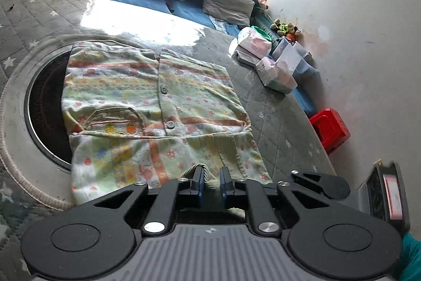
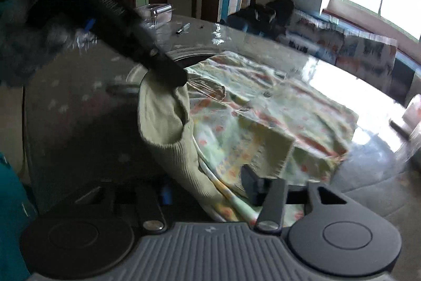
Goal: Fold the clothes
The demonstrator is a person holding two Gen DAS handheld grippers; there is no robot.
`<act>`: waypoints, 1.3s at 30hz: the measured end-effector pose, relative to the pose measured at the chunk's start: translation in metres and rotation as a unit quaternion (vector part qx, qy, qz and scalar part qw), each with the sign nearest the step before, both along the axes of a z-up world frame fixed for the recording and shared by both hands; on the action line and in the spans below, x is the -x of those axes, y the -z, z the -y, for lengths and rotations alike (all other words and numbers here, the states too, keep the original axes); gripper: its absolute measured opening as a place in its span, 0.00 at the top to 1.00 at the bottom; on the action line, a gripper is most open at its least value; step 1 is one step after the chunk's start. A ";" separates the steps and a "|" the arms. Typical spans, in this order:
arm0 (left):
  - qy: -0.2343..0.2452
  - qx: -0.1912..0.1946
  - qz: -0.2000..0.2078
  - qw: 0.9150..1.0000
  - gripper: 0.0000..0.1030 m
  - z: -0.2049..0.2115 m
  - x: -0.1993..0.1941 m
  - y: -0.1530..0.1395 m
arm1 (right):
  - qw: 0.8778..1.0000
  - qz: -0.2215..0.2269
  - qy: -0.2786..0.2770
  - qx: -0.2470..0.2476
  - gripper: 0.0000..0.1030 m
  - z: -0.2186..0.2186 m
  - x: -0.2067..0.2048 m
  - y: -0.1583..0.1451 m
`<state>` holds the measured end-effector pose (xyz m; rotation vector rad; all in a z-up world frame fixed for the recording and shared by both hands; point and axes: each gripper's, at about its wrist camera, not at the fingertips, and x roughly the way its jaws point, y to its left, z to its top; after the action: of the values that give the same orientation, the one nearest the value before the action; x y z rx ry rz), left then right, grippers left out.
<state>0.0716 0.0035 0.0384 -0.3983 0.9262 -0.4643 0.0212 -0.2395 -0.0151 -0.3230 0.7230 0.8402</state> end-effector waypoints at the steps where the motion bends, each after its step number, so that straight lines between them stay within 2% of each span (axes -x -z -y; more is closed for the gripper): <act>1: 0.000 -0.004 0.003 1.000 0.83 -0.003 0.002 -0.001 | 1.000 -0.016 0.006 -0.011 0.78 0.001 -0.007 -0.001; 5: 0.002 -0.029 0.037 0.999 0.66 -0.018 0.019 -0.007 | 0.998 -0.042 0.028 -0.044 0.83 0.006 -0.023 -0.009; 6: 0.001 -0.042 0.054 0.998 0.57 -0.021 0.026 -0.010 | 0.997 -0.046 0.032 -0.052 0.83 0.007 -0.027 -0.012; 8: 0.003 -0.070 0.088 0.994 0.48 -0.026 0.041 -0.014 | 0.996 -0.050 0.040 -0.065 0.85 0.008 -0.032 -0.016; 13: 0.014 -0.143 0.136 0.980 0.40 -0.024 0.065 -0.005 | 0.994 -0.048 0.057 -0.085 0.86 0.009 -0.041 -0.026; 16: 0.023 -0.193 0.172 0.966 0.40 -0.016 0.069 0.004 | 0.993 -0.046 0.063 -0.090 0.86 0.008 -0.045 -0.029; 22: 0.063 -0.281 0.240 0.927 0.41 0.003 0.075 0.027 | 0.991 -0.045 0.078 -0.097 0.87 0.009 -0.047 -0.028; 23: 0.067 -0.289 0.246 0.923 0.43 0.004 0.075 0.030 | 0.991 -0.046 0.080 -0.099 0.87 0.010 -0.047 -0.028; 25: 0.073 -0.301 0.252 0.917 0.55 0.005 0.073 0.035 | 0.990 -0.046 0.083 -0.101 0.88 0.011 -0.046 -0.026; 27: 0.068 -0.298 0.252 0.918 0.75 0.001 0.070 0.036 | 0.990 -0.043 0.084 -0.103 0.90 0.012 -0.043 -0.025; 29: 0.063 -0.287 0.256 0.921 0.88 -0.004 0.071 0.033 | 0.990 -0.040 0.086 -0.108 0.90 0.014 -0.038 -0.025; 32: 0.059 -0.270 0.263 0.924 0.91 -0.008 0.079 0.025 | 0.989 -0.030 0.089 -0.118 0.92 0.018 -0.028 -0.027; 39: 0.072 -0.239 0.270 0.930 0.92 -0.009 0.118 0.001 | 0.988 -0.011 0.080 -0.133 0.93 0.031 0.006 -0.045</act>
<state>-0.0462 0.0126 0.0375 0.2411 0.5018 -0.4330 0.0152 -0.2708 0.0300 -0.0171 0.6387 0.7772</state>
